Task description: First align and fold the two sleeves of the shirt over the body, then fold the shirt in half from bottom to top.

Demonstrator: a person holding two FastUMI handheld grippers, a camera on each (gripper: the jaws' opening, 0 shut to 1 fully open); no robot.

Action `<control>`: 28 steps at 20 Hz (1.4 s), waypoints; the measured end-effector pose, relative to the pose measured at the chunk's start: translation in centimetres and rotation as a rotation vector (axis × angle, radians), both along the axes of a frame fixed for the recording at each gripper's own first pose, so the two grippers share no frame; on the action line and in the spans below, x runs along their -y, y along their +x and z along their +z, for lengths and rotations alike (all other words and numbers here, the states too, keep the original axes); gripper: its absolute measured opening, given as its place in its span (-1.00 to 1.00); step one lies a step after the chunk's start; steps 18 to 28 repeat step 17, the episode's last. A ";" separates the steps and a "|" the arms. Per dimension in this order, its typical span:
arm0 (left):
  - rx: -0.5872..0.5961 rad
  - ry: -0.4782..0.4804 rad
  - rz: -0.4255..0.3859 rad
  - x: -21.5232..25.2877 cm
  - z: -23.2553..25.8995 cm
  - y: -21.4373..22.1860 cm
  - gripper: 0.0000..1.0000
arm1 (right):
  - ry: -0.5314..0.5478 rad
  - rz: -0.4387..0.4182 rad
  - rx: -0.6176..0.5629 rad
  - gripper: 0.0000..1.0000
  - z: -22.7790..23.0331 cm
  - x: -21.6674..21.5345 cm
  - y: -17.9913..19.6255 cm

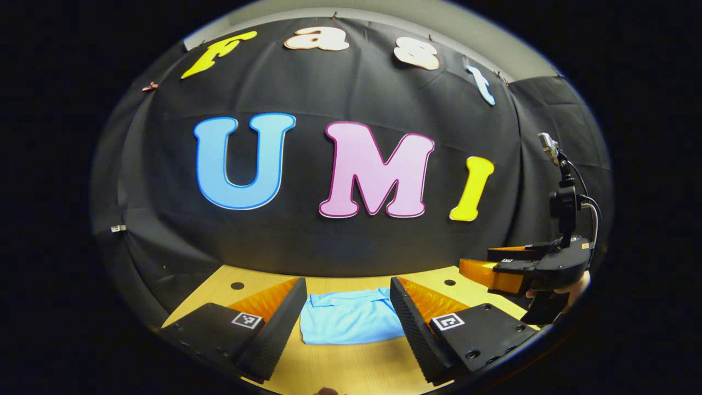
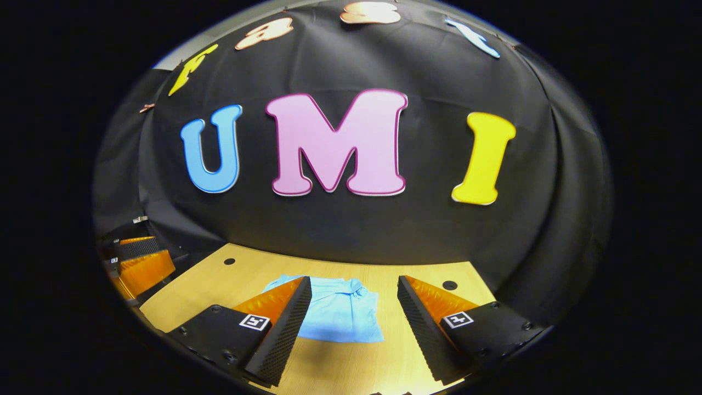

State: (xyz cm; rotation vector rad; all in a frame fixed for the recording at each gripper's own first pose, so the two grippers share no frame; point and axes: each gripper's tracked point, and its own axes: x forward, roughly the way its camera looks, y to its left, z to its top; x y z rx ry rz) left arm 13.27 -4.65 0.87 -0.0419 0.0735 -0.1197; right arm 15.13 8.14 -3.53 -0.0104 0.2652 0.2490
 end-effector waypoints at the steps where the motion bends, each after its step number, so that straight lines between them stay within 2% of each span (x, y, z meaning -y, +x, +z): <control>1: 0.008 0.001 0.006 -0.2 0.1 -2.1 0.94 | 0.002 -0.003 0.018 0.96 0.9 0.3 -1.9; 7: 0.030 -0.017 0.033 -1.0 -0.5 -13.6 0.94 | 0.050 -0.043 0.032 0.95 2.7 2.4 -12.8; 9: 0.030 -0.032 0.019 -0.9 -0.9 -16.6 0.94 | 0.064 -0.026 0.049 0.96 3.1 2.3 -16.1; 12: 0.049 -0.083 0.014 -1.2 -0.9 -20.7 0.94 | 0.072 -0.054 0.084 0.95 3.9 3.7 -20.0; 16: 0.077 -0.070 0.042 -2.3 -1.3 -24.3 0.93 | 0.084 -0.066 0.072 0.95 3.7 3.9 -24.0; 17: 0.073 -0.062 0.048 -2.4 -1.6 -24.7 0.82 | 0.078 -0.064 0.074 0.95 3.7 3.7 -24.8; 28: 0.073 -0.062 0.048 -2.4 -1.6 -24.7 0.82 | 0.078 -0.064 0.074 0.95 3.7 3.7 -24.8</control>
